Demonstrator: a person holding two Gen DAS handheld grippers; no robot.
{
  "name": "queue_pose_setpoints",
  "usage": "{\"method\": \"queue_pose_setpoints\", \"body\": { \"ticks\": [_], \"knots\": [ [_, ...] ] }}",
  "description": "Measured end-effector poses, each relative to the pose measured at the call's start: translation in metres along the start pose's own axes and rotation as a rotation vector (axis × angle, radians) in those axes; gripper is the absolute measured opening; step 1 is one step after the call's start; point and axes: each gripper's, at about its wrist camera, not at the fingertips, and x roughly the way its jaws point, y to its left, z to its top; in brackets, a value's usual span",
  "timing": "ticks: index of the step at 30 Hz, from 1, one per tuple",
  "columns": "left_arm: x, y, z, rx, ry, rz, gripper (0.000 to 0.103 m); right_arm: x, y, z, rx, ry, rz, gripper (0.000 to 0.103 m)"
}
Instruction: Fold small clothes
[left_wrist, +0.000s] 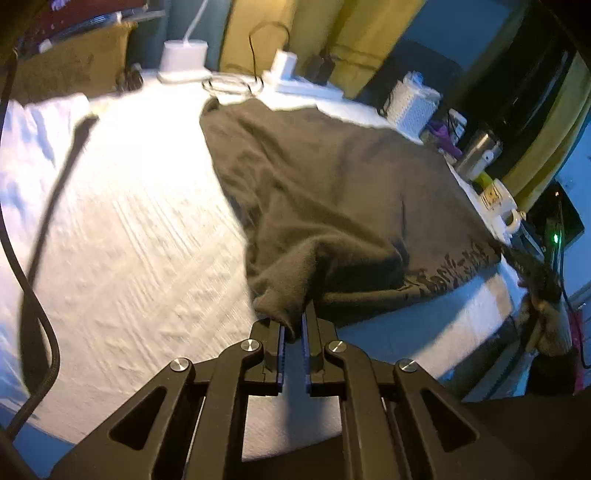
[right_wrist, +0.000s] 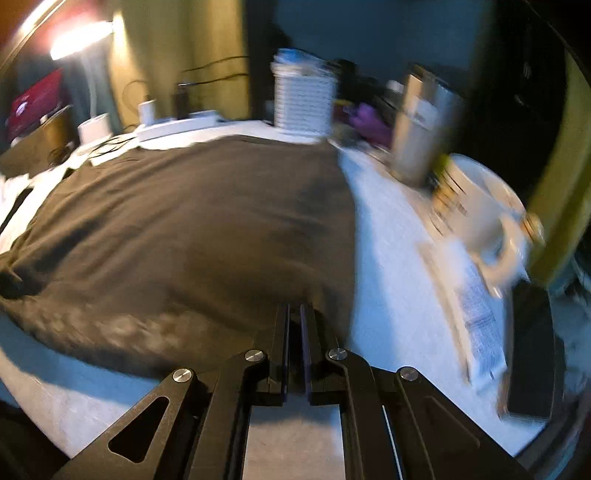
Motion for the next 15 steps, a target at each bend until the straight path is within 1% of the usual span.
{"method": "queue_pose_setpoints", "body": {
  "ticks": [1,2,4,7,8,10,11,12,13,14,15],
  "knots": [
    [-0.002,0.002,0.003,0.004,-0.007,0.006,0.005,0.0,-0.005,-0.005,0.015,0.0,0.018,0.006],
    [-0.002,0.003,0.004,0.009,-0.01,0.017,0.005,0.0,-0.003,-0.007,0.004,-0.006,0.022,0.006],
    [0.003,0.004,0.001,0.009,0.011,0.021,0.005,-0.001,0.002,-0.011,-0.037,-0.025,-0.003,0.006],
    [0.01,-0.001,-0.012,0.025,0.055,0.027,0.005,-0.004,0.003,-0.014,-0.03,-0.029,-0.026,0.007],
    [0.009,-0.001,-0.016,0.025,0.059,0.027,0.005,-0.005,0.002,-0.015,-0.033,-0.028,-0.032,0.007],
    [0.002,0.002,-0.017,0.014,0.053,0.022,0.006,-0.009,0.001,-0.016,-0.031,-0.021,-0.047,0.009],
    [-0.005,0.002,-0.015,0.01,0.033,0.029,0.006,-0.011,0.0,-0.017,-0.031,-0.017,-0.057,0.011],
    [-0.011,0.003,-0.013,0.011,0.019,0.03,0.006,-0.013,-0.001,-0.017,-0.03,-0.014,-0.068,0.028],
    [-0.017,0.004,-0.01,0.012,-0.001,0.033,0.005,-0.014,-0.004,-0.018,-0.023,-0.01,-0.077,0.072],
    [-0.022,0.006,-0.008,0.006,-0.025,0.044,0.005,-0.014,-0.008,-0.019,-0.009,-0.006,-0.074,0.094],
    [-0.023,0.009,-0.006,0.004,-0.035,0.051,0.005,-0.013,-0.013,-0.021,0.012,-0.005,-0.063,0.103]
  ]
}}
